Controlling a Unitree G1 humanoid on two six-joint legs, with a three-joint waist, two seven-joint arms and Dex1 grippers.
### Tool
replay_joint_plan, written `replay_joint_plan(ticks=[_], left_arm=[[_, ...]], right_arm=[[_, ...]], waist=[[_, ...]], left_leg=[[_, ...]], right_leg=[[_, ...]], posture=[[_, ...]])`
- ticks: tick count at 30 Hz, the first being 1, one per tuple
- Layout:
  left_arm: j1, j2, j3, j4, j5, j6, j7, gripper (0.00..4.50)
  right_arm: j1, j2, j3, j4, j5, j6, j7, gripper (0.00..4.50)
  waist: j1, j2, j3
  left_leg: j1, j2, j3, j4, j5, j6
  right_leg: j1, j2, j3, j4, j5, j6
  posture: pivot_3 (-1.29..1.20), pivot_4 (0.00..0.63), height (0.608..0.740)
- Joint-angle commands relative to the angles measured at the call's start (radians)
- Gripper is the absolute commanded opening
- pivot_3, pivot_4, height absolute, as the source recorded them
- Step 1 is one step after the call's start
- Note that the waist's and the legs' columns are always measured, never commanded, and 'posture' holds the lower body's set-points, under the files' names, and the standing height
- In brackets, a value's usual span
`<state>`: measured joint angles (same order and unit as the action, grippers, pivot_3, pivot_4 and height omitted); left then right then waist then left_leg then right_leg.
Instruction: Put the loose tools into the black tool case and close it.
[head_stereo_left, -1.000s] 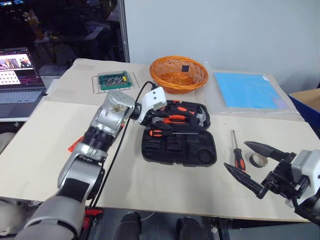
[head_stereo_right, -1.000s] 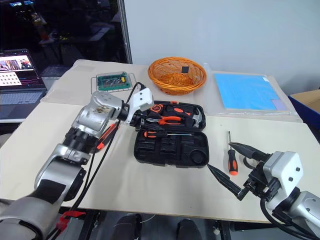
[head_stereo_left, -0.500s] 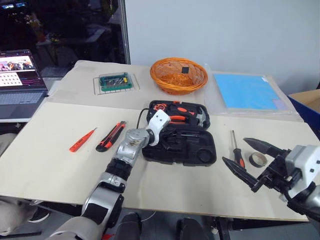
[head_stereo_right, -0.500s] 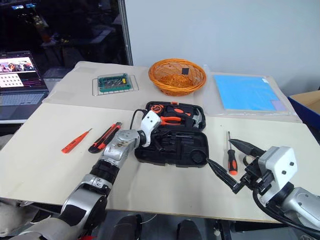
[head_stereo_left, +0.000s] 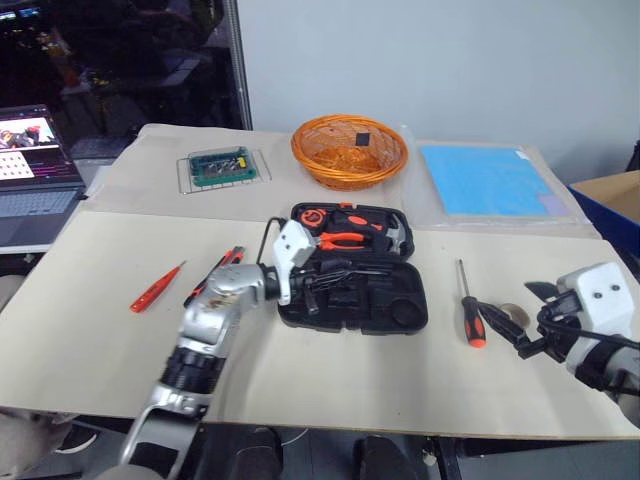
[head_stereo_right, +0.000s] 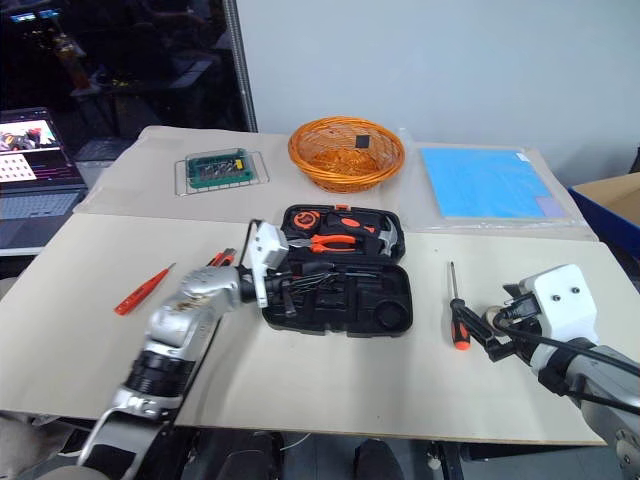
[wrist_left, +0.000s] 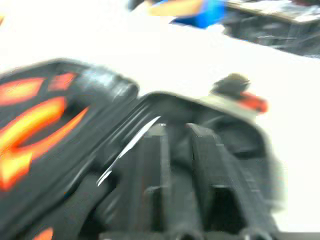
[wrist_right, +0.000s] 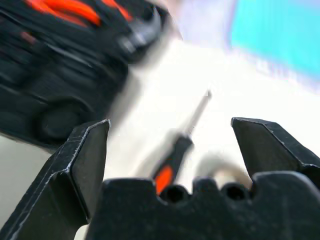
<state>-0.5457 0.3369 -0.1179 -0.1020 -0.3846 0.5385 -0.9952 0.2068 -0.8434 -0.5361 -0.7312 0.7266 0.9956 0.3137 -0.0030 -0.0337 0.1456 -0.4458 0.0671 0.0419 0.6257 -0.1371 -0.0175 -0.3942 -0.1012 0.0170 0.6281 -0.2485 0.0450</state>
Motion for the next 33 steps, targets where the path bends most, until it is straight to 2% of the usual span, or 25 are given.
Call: replay_joint_plan(ticks=[1,3,6,13,16,20,21,25,29,31,33], left_arm=[[0.008,0.095,-0.008,-0.166,-0.110,0.115,-0.088,2.52],[0.011,0.155,-0.014,-0.218,-0.140,0.156,-0.116,3.23],[0.005,0.191,-0.027,-0.257,-0.155,0.199,-0.093,4.35],[0.035,0.193,-0.021,-0.311,-0.173,0.216,-0.026,4.35],[0.058,0.210,-0.007,-0.328,-0.183,0.209,-0.014,4.40],[0.104,0.241,0.027,-0.353,-0.197,0.190,-0.004,4.40],[0.115,0.245,0.035,-0.359,-0.200,0.186,0.002,4.40],[0.157,0.253,0.106,-0.389,-0.239,0.210,0.052,4.40],[0.245,0.215,0.202,-0.405,-0.252,0.129,0.113,4.40],[0.309,0.242,0.221,-0.419,-0.224,0.073,0.091,4.40],[0.364,0.281,0.274,-0.436,-0.295,0.121,0.069,4.40]], right_arm=[[-0.105,-0.043,0.101,0.103,-0.012,0.135,-0.023,4.50],[-0.206,-0.036,0.168,0.191,-0.023,0.184,-0.038,4.50],[-0.327,-0.031,0.250,0.299,-0.046,0.227,-0.032,4.50],[-0.419,-0.055,0.377,0.491,-0.156,0.195,0.020,4.50],[-0.432,-0.073,0.417,0.542,-0.206,0.168,0.049,3.83],[-0.456,-0.077,0.427,0.551,-0.245,0.116,0.085,2.42],[-0.457,-0.080,0.425,0.545,-0.252,0.103,0.093,1.95],[-0.463,-0.116,0.384,0.470,-0.254,0.050,0.160,0.66],[-0.552,-0.165,0.400,0.406,-0.232,-0.019,0.276,0.65],[-0.615,-0.177,0.451,0.404,-0.250,-0.082,0.343,0.65],[-0.687,-0.176,0.535,0.421,-0.291,-0.165,0.420,0.65]], waist=[[0.007,0.000,0.000],[0.002,-0.001,0.001],[0.000,0.000,0.002],[0.013,0.000,0.002],[0.013,-0.001,0.002],[0.013,0.000,0.002],[0.013,0.000,0.002],[0.013,0.001,0.004],[0.003,0.002,0.004],[0.000,0.001,0.005],[-0.010,0.000,0.006]], left_leg=[[0.000,-0.001,0.000,0.000,0.000,0.001],[0.000,0.000,-0.001,0.001,-0.001,0.000],[0.000,-0.001,-0.001,0.001,0.000,0.001],[-0.002,-0.001,-0.001,0.001,-0.001,0.002],[-0.003,-0.001,-0.001,0.001,-0.002,0.003],[-0.003,-0.001,-0.002,0.001,-0.002,0.003],[-0.003,0.000,-0.002,0.001,-0.002,0.003],[-0.003,0.000,-0.001,0.001,-0.002,0.003],[-0.005,0.000,0.000,0.001,-0.002,0.003],[-0.005,0.000,0.001,0.001,-0.002,0.003],[-0.005,0.001,0.001,0.000,-0.002,0.002]], right_leg=[[0.001,0.000,0.000,0.000,-0.001,0.000],[0.001,0.001,0.000,-0.001,-0.002,0.000],[0.001,0.001,0.002,-0.001,-0.004,0.003],[0.000,0.002,0.003,-0.002,-0.004,0.004],[0.000,0.003,0.004,-0.002,-0.003,0.003],[-0.001,0.004,0.004,-0.002,-0.004,0.004],[-0.001,0.004,0.004,-0.002,-0.005,0.004],[-0.001,0.004,0.005,-0.002,-0.006,0.005],[-0.005,0.005,0.007,-0.001,-0.005,0.006],[-0.007,0.006,0.009,0.000,-0.005,0.007],[-0.008,0.007,0.009,0.000,-0.003,0.007]], posture=[[0.00,0.150,0.740],[0.00,0.150,0.740],[0.00,0.150,0.740],[0.00,0.150,0.740],[0.00,0.150,0.740],[0.00,0.150,0.740],[0.00,0.150,0.740],[0.00,0.150,0.740],[0.00,0.150,0.740],[0.00,0.150,0.740],[0.00,0.150,0.740]])
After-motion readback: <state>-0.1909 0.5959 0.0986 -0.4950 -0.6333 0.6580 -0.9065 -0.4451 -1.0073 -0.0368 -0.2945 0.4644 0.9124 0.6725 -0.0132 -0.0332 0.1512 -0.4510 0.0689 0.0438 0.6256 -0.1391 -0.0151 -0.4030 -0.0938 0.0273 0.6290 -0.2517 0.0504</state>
